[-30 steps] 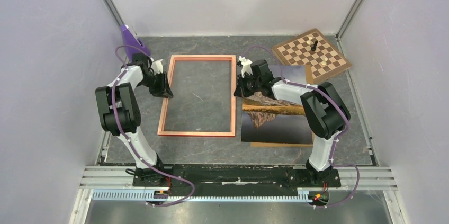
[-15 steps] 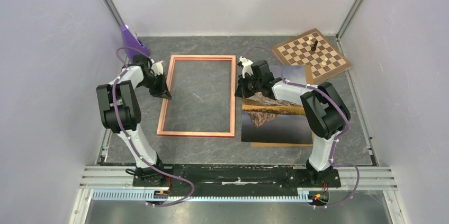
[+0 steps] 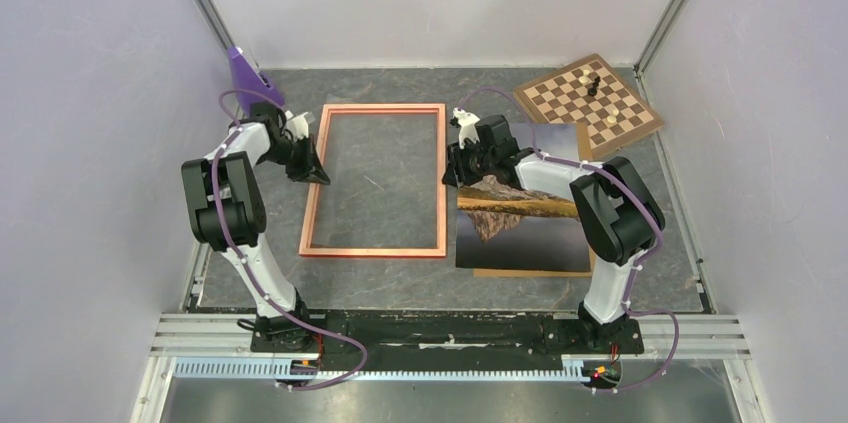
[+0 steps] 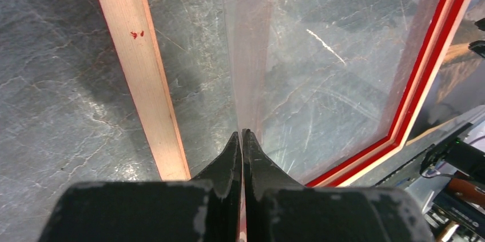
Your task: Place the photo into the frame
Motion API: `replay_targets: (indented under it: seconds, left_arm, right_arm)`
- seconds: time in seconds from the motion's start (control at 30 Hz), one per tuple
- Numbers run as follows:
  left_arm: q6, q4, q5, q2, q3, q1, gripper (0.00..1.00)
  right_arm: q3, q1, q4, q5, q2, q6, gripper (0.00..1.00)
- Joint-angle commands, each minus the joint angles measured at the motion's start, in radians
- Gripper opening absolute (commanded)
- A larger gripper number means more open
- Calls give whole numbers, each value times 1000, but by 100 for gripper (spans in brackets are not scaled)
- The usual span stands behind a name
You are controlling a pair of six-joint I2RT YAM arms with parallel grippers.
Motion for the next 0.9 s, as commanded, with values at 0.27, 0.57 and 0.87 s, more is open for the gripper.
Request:
replay_targets:
  seconds: [0.27,0.57,0.87]
  left_arm:
    - [-45,-89,126,23,86,20,2]
    - [-99,-148,249,32,104,40,2]
    - [-173,-164,354,29,100,64,2]
  right_arm:
    - [-17,-1,28,36,-61,-20,47]
    - [-36,-1,34,51,-67,-41,47]
    - [-58,-1,42,71,-76,-65,45]
